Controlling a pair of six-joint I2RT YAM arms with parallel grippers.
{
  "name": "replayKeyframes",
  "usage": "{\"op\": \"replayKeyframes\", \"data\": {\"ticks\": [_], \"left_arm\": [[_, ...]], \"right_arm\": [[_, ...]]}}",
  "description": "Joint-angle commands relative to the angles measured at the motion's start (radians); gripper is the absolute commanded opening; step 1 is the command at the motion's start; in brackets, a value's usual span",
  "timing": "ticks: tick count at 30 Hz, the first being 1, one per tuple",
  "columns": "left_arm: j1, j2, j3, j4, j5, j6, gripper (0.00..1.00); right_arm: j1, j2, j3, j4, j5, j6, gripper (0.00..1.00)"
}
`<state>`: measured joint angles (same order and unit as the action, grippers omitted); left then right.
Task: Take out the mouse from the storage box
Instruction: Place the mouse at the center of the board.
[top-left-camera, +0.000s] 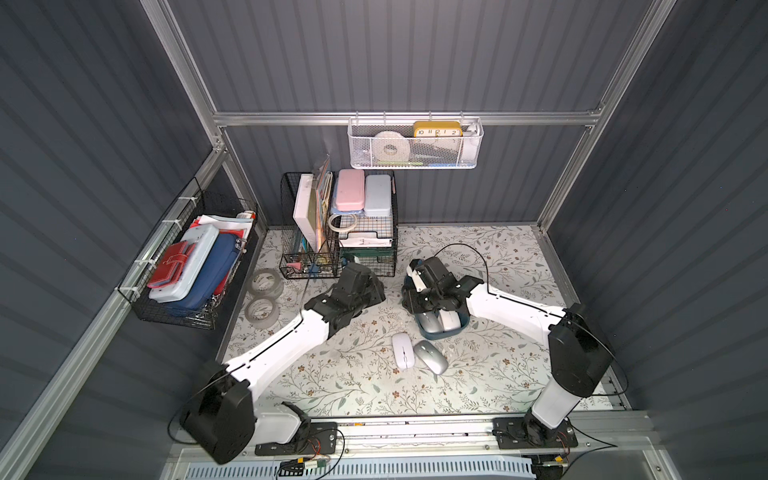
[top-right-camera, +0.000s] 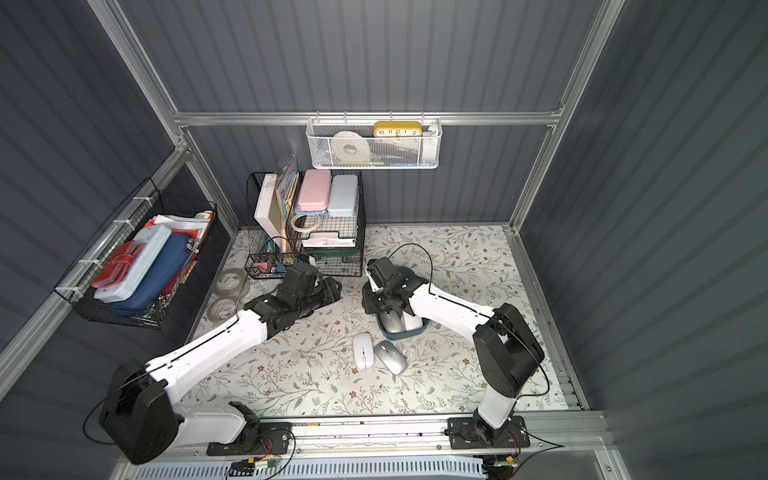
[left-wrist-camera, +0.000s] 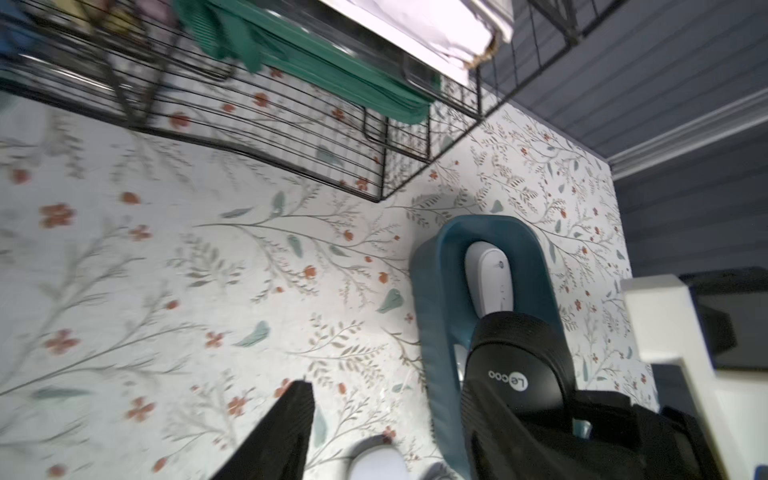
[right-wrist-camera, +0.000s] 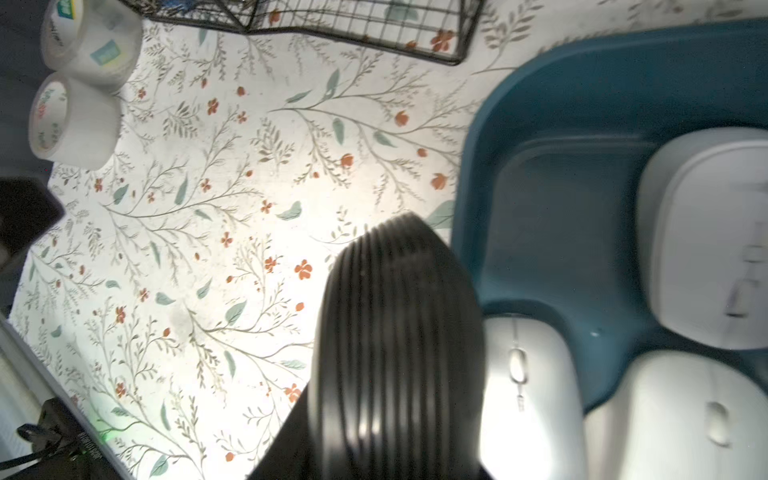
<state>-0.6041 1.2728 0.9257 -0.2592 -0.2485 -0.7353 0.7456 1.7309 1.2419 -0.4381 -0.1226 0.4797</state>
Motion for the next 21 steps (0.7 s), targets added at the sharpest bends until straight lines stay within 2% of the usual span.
{"op": "replayKeyframes", "data": {"ticks": [1,5,8,13,21], "left_arm": [[0.017,-0.145,-0.050,-0.157,-0.185,-0.032,0.65],[0.018,-0.281,-0.071,-0.278,-0.338,-0.084,0.69],[0.020,-0.360,-0.083,-0.328,-0.407,-0.106,0.72],[0.020,-0.420,-0.093,-0.362,-0.449,-0.104,0.74],[0.020,-0.414,-0.097,-0.339,-0.438,-0.069,0.79]], "right_arm": [[0.060,0.076,0.075,0.068,-0.039,0.046,0.21],[0.120,0.212,0.187,0.102,-0.084,0.087,0.20],[0.154,0.300,0.267,0.121,-0.096,0.110,0.21],[0.191,0.418,0.385,0.083,-0.080,0.110,0.21],[0.195,0.504,0.399,0.094,-0.091,0.132,0.22]]}}
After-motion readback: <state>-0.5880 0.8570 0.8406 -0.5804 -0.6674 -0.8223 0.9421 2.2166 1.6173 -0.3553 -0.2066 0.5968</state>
